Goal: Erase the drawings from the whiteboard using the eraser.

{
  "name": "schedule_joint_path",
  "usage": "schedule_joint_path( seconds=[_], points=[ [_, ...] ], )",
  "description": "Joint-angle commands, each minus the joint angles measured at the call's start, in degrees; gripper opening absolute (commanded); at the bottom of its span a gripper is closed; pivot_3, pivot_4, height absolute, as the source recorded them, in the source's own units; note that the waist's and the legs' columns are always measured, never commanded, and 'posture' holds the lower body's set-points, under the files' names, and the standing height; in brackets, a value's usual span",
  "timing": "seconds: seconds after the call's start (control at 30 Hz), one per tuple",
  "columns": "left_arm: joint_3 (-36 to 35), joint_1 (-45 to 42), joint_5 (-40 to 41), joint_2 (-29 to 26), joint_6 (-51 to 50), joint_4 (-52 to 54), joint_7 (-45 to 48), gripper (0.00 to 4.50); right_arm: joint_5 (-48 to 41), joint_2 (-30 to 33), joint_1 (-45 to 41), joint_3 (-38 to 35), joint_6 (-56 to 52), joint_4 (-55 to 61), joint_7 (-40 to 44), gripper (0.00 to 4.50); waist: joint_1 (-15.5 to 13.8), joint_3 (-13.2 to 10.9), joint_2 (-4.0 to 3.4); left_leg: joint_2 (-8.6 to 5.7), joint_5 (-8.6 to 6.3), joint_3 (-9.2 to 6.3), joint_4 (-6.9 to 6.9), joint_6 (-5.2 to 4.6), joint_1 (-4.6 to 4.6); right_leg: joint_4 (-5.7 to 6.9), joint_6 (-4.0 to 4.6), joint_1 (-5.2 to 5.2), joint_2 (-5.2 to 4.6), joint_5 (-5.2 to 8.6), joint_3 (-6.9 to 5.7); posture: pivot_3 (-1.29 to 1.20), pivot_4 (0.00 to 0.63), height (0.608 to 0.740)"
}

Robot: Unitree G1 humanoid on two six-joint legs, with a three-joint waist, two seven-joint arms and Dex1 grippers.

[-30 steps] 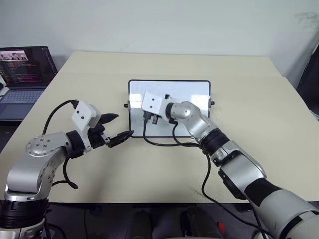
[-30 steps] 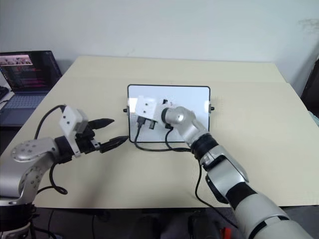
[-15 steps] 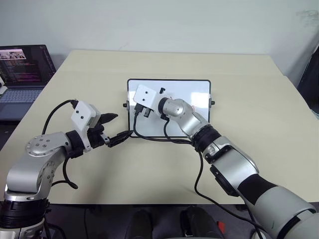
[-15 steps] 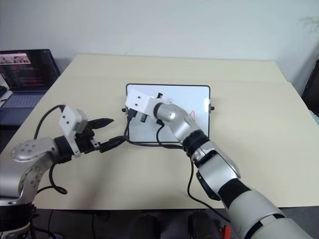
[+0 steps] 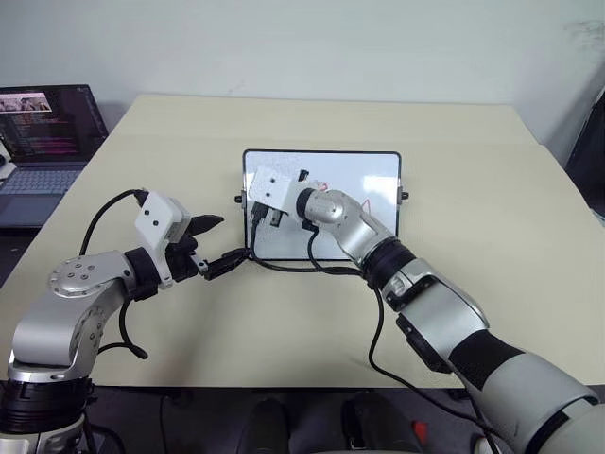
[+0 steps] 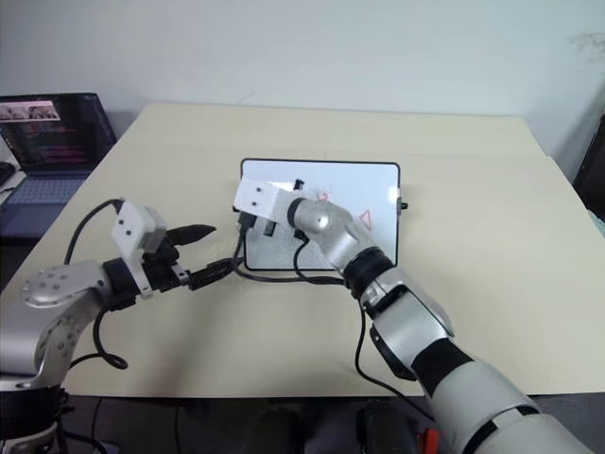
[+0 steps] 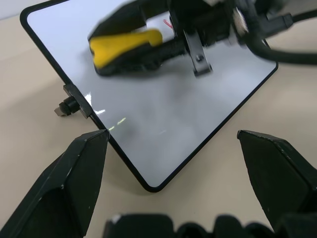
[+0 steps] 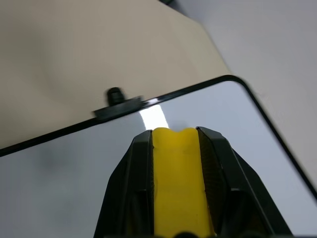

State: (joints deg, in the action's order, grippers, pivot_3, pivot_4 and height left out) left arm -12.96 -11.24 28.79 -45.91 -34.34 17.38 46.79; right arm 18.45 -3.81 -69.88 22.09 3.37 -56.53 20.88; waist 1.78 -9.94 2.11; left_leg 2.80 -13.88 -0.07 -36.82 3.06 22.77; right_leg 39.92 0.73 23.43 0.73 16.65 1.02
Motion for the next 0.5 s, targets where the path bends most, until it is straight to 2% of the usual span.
schedule_joint_path(
  seconds=[0.03, 0.13, 0.3, 0.5],
  points=[
    [-0.83, -0.98, 0.03, -0.44, 0.91, 0.67, -0.02, 4.50, -0.34, 0.55, 1.38, 0.20, -1.78, 0.78, 4.70, 0.97, 0.04, 0.00, 0.00, 0.00, 0.00, 0.01, 0.01, 0.00, 0.00, -0.01, 0.00, 0.00, 0.00, 0.00, 0.01, 0.00, 0.150, 0.740],
    [-0.59, -1.00, -0.01, -0.29, 0.98, 0.68, 0.03, 4.50, -0.34, 0.97, 3.63, 0.70, -3.01, 3.61, 8.12, 0.97, 0.07, 0.00, 0.00, 0.01, 0.00, 0.00, 0.02, 0.00, -0.01, -0.01, 0.00, 0.00, 0.00, 0.00, 0.00, 0.00, 0.150, 0.740],
    [0.48, -2.03, -0.05, 0.18, 1.46, 0.18, 0.54, 4.50, -3.14, 1.38, 4.70, -3.38, -5.80, 11.80, 7.44, 0.97, 0.00, -0.01, 0.00, 0.02, 0.00, -0.02, 0.01, 0.00, -0.02, 0.03, 0.00, 0.00, 0.00, 0.00, -0.01, 0.00, 0.150, 0.740],
    [1.67, -3.66, 0.02, 0.80, 2.12, -1.03, 1.53, 4.50, -9.87, 6.38, 13.72, -9.47, -19.95, 39.76, 11.87, 0.97, -0.21, -0.06, -0.01, 0.00, -0.02, -0.23, 0.00, 0.02, 0.20, -0.13, -0.01, 0.07, -0.03, 0.00, -0.03, 0.00, 0.150, 0.740]
  ],
)
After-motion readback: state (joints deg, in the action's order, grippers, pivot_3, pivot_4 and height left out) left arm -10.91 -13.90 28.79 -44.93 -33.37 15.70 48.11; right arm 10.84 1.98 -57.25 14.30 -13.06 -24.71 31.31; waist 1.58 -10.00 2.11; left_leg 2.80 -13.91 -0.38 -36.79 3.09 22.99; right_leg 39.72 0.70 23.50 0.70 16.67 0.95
